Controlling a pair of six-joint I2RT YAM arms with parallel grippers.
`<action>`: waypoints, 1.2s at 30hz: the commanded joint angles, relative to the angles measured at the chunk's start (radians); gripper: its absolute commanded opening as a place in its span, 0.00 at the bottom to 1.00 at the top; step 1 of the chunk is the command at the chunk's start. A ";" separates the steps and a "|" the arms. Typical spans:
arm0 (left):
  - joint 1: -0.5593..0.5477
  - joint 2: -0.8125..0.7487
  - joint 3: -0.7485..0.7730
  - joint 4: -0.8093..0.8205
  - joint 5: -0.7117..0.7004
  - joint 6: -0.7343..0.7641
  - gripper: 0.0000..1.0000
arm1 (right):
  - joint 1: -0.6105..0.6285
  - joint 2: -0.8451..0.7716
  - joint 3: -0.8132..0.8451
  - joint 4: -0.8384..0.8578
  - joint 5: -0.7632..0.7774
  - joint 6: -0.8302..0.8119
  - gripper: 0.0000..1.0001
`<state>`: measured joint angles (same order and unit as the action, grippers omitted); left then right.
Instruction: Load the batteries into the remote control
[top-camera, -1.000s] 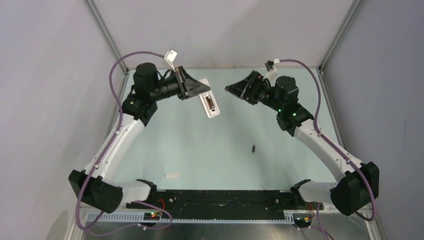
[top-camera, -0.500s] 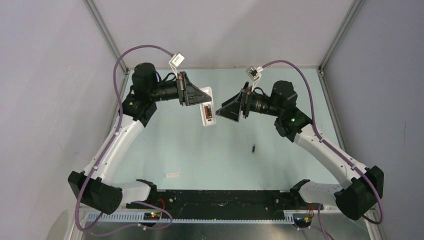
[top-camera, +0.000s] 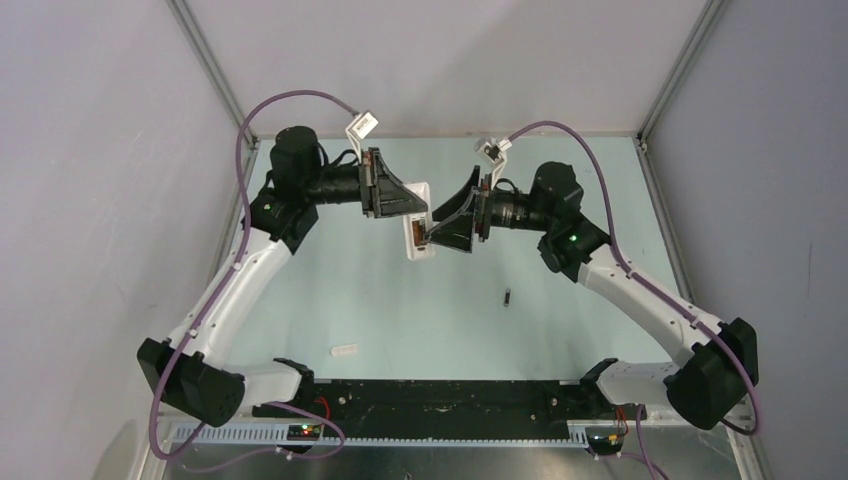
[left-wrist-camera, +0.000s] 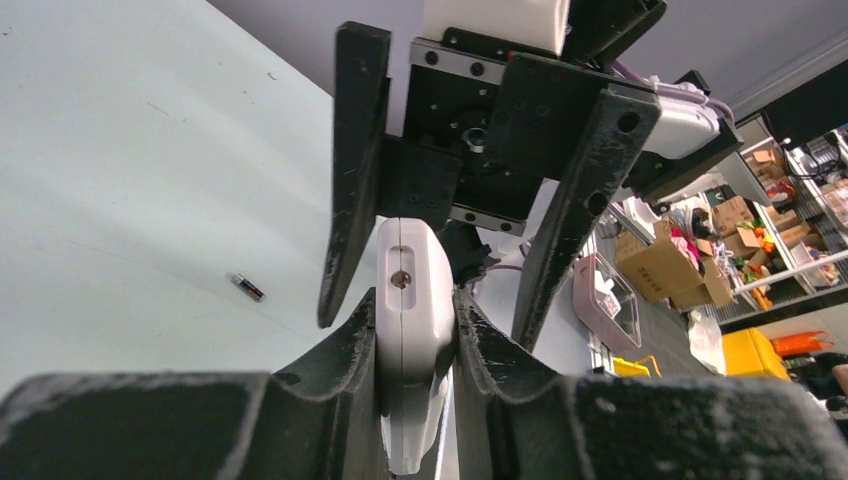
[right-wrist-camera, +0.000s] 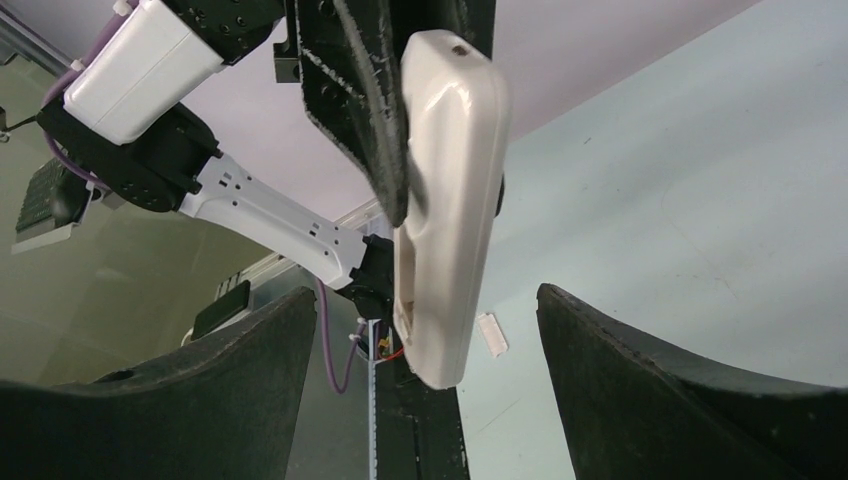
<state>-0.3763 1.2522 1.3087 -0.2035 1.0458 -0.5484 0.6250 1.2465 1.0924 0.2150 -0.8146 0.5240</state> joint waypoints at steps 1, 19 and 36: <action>-0.019 0.004 0.038 0.033 0.042 0.027 0.01 | 0.010 0.036 0.011 0.088 -0.056 0.011 0.85; -0.036 0.017 0.060 0.046 -0.095 -0.026 0.01 | 0.033 0.140 0.058 0.131 -0.166 0.054 0.47; -0.026 -0.052 -0.034 0.050 -0.083 0.058 0.66 | 0.008 0.141 0.101 -0.097 -0.315 -0.078 0.08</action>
<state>-0.4068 1.2522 1.2915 -0.1848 0.9718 -0.5381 0.6380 1.3991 1.1332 0.2375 -1.0481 0.5564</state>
